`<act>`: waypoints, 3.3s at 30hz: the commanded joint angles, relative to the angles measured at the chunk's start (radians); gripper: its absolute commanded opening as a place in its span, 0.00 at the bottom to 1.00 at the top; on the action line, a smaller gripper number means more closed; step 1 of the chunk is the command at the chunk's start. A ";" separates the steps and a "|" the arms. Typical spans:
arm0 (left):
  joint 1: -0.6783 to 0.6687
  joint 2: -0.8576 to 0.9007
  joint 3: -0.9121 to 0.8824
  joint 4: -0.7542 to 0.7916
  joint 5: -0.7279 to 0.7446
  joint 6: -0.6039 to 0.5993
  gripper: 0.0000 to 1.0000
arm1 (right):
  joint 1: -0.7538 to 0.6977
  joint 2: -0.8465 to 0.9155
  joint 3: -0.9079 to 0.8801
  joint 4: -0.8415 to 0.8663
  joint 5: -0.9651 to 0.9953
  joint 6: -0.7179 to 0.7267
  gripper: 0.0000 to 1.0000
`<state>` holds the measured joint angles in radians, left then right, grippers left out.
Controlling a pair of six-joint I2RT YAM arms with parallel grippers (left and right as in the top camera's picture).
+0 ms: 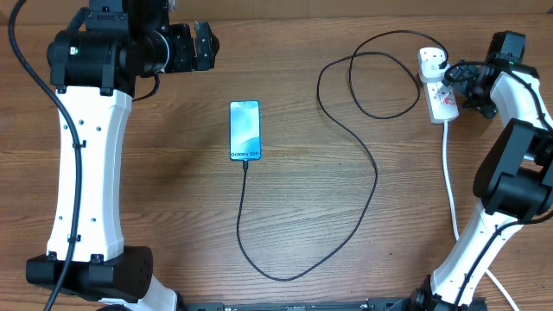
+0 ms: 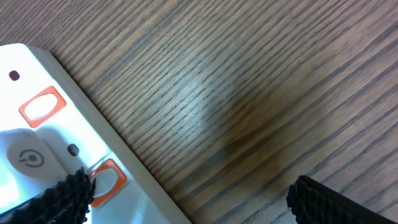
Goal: Plug charger to phone and switch on socket
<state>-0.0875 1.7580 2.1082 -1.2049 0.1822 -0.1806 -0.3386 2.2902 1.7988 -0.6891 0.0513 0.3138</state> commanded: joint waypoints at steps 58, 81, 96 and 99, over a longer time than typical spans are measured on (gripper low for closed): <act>0.002 0.005 0.003 0.001 -0.007 0.009 1.00 | 0.005 0.046 -0.091 -0.005 -0.098 -0.003 1.00; 0.002 0.005 0.003 0.001 -0.007 0.009 1.00 | -0.087 0.039 0.080 -0.088 -0.102 0.027 1.00; 0.002 0.005 0.003 0.001 -0.007 0.009 1.00 | -0.040 0.056 0.072 -0.039 -0.158 -0.003 1.00; 0.002 0.005 0.003 0.001 -0.007 0.009 0.99 | -0.039 0.067 0.072 -0.038 -0.158 -0.003 1.00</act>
<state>-0.0875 1.7580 2.1082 -1.2049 0.1822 -0.1806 -0.3798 2.3325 1.8530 -0.7338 -0.0982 0.3180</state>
